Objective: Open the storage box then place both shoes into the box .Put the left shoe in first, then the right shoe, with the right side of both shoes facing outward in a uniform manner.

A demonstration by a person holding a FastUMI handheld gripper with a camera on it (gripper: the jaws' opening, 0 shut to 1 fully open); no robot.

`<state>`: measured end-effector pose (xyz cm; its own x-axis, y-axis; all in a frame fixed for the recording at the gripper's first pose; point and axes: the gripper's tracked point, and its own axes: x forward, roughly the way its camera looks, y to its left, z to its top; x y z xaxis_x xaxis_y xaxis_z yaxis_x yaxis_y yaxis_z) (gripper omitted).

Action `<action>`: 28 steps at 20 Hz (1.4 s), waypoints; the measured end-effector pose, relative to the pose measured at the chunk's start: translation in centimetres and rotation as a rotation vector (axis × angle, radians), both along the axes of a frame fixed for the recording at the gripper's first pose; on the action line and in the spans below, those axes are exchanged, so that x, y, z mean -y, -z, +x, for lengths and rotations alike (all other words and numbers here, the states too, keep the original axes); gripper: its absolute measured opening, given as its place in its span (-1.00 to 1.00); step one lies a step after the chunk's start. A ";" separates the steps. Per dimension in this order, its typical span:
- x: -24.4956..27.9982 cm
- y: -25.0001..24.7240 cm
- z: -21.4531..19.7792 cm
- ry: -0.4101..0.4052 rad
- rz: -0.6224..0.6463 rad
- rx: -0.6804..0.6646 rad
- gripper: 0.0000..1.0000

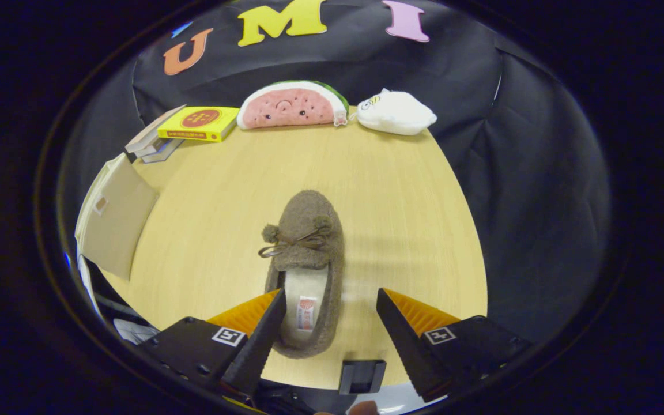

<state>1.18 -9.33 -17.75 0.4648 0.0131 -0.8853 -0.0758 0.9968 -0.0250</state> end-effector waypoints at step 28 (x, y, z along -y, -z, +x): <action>-5.0 1.2 0.8 0.086 0.243 -0.103 -0.99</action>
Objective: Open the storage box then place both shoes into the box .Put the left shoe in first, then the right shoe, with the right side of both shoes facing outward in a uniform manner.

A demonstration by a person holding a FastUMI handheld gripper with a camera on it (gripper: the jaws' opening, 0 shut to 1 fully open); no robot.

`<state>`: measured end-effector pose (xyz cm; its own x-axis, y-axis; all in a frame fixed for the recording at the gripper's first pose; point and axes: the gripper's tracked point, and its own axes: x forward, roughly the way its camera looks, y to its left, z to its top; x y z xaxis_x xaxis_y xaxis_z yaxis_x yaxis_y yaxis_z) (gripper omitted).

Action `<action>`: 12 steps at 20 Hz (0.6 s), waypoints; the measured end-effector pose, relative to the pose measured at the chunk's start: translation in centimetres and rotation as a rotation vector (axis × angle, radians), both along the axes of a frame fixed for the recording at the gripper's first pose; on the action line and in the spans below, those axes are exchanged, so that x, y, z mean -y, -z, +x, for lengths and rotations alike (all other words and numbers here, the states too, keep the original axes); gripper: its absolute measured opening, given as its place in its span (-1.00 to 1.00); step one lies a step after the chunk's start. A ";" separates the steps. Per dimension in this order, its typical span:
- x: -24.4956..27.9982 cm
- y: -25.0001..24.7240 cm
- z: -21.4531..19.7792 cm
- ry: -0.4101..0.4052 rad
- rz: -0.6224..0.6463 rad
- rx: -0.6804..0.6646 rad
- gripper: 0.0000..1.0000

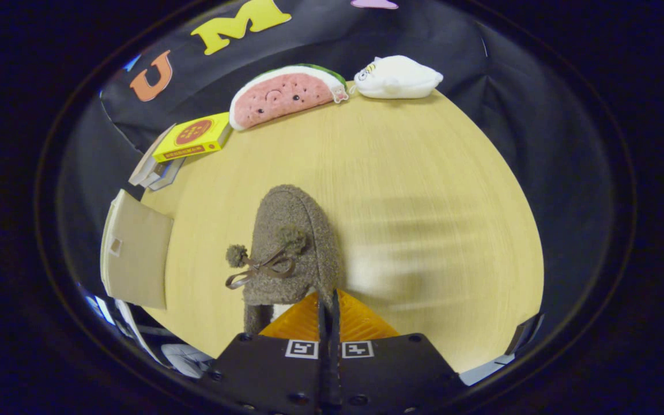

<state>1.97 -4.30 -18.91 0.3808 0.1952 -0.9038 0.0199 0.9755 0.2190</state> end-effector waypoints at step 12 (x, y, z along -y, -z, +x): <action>-18.4 -12.0 -0.8 -0.089 0.056 0.150 -0.99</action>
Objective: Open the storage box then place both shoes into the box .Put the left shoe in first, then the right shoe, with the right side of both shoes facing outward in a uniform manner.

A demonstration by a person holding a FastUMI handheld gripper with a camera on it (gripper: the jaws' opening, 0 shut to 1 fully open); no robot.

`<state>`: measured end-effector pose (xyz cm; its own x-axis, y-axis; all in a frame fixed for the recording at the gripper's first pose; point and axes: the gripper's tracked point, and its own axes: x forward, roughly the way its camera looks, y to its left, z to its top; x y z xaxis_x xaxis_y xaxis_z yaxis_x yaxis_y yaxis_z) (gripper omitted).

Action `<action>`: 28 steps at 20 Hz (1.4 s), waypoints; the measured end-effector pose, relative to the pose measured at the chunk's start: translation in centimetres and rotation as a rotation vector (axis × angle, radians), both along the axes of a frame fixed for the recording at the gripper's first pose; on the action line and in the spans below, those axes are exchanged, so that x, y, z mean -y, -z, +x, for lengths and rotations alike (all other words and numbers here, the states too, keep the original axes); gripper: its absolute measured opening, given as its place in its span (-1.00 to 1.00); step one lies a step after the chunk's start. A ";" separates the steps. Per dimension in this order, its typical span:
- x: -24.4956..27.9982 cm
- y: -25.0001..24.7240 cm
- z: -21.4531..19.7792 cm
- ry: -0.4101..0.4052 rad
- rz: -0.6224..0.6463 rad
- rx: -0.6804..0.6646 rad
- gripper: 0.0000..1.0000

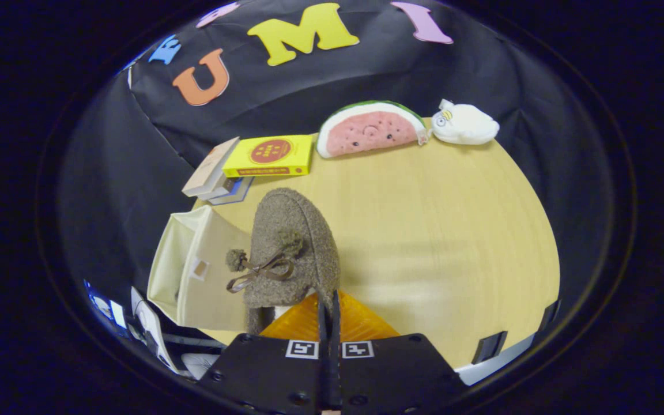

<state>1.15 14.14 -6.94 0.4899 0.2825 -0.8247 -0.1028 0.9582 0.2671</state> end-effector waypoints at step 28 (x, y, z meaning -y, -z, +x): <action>-24.8 1.5 -1.9 0.181 0.050 -0.075 -0.99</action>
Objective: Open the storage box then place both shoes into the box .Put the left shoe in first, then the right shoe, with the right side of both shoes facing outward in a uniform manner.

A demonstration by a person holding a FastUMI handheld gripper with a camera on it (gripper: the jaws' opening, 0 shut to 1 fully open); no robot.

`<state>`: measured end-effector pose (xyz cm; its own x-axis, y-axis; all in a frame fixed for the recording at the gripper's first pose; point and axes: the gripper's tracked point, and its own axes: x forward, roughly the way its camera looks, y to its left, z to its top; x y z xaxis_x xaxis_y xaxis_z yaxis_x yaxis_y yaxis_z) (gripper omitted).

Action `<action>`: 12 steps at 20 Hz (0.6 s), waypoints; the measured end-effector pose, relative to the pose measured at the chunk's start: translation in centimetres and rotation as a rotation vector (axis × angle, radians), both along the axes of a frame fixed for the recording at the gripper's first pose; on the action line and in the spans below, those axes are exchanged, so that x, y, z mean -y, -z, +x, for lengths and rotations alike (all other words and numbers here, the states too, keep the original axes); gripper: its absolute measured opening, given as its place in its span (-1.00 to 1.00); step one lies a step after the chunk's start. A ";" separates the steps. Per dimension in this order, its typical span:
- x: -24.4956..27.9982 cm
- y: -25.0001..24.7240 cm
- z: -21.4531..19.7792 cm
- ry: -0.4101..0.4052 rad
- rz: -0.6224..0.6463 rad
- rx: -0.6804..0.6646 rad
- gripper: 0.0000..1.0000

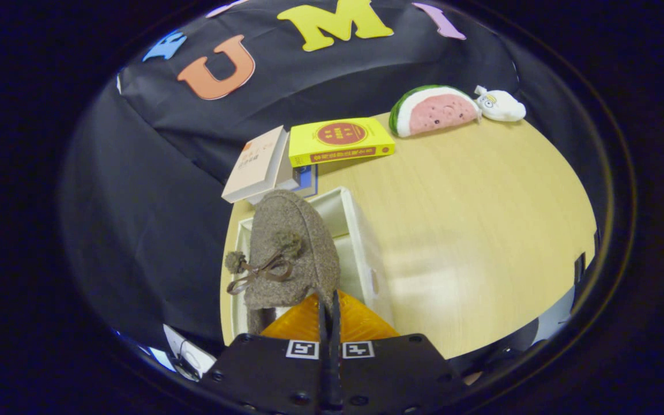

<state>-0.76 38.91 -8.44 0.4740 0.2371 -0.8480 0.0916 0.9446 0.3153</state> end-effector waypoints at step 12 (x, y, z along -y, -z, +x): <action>0.6 -0.7 0.5 -0.044 -0.034 0.073 -0.29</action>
